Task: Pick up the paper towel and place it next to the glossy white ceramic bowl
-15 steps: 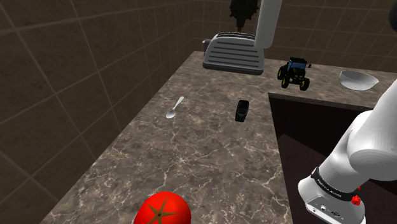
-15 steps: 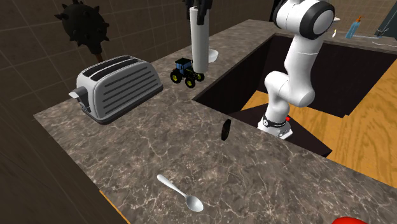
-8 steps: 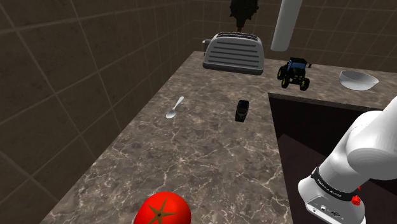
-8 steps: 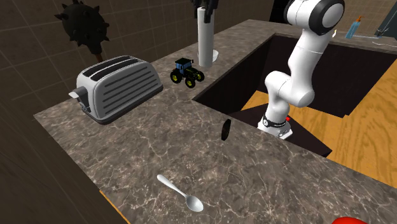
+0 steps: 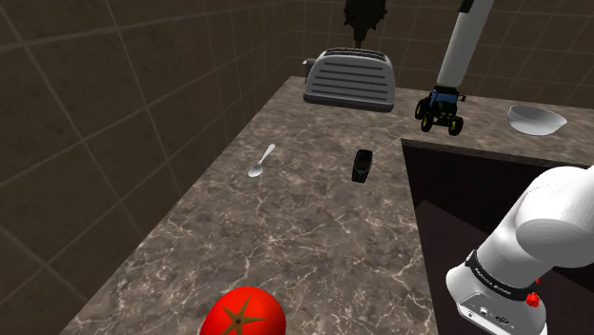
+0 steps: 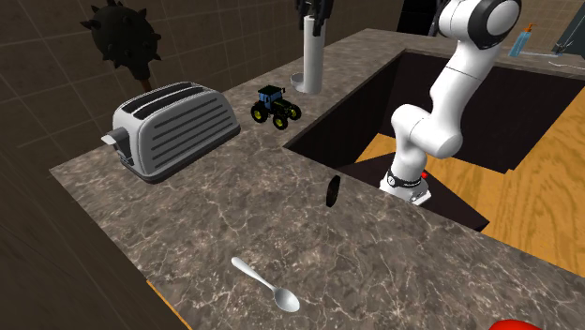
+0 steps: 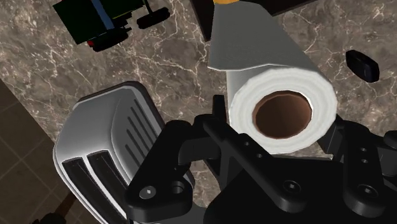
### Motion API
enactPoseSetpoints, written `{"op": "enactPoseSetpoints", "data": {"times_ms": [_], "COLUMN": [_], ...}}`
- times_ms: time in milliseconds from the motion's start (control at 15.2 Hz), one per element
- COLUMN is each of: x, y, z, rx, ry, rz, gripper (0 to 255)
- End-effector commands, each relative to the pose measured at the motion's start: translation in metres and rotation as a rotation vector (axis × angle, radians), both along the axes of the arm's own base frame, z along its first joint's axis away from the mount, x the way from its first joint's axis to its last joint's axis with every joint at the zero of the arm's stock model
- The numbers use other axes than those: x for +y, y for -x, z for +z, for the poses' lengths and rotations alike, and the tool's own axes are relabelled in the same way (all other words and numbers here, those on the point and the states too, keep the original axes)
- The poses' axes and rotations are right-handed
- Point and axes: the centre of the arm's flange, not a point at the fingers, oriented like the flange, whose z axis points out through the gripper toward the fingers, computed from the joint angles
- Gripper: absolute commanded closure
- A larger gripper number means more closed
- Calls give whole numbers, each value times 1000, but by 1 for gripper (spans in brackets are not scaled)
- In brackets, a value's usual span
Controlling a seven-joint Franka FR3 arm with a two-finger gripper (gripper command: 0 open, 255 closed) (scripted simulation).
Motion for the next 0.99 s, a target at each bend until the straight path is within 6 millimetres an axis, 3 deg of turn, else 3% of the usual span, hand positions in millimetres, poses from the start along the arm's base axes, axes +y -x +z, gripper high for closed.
{"op": "enactPoseSetpoints", "data": {"times_ms": [0, 924], "x": [-20, -156], "y": [17, 135], "z": [-7, -46], "rx": [0, 0], "ry": [0, 0], "rz": [2, 2], "gripper": [255, 255]}}
